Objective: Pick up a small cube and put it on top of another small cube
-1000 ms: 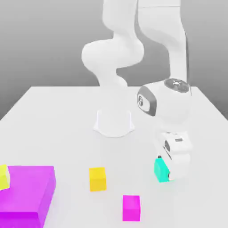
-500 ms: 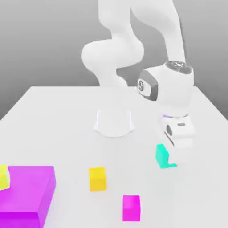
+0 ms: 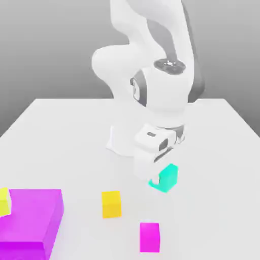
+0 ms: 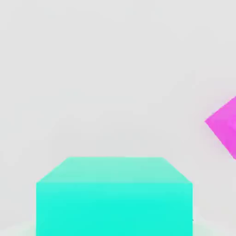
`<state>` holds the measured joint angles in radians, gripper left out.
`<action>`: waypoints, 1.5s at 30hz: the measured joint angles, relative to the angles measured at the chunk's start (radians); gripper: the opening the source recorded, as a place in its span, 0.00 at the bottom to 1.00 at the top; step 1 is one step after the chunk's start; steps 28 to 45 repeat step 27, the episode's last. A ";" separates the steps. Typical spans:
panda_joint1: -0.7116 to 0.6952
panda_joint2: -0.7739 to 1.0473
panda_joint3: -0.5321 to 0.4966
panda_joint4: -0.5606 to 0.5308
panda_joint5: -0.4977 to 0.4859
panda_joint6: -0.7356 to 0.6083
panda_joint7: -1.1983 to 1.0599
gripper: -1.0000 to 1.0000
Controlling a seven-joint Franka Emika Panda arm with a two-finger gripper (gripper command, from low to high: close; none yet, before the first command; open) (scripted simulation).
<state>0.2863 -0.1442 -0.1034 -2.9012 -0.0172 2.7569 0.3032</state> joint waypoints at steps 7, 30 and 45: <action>-0.125 -0.042 -0.017 0.001 -0.019 -0.042 0.326 0.00; -0.292 0.143 -0.030 0.010 0.018 0.134 0.758 1.00; -0.292 0.143 -0.030 0.010 0.018 0.134 0.758 1.00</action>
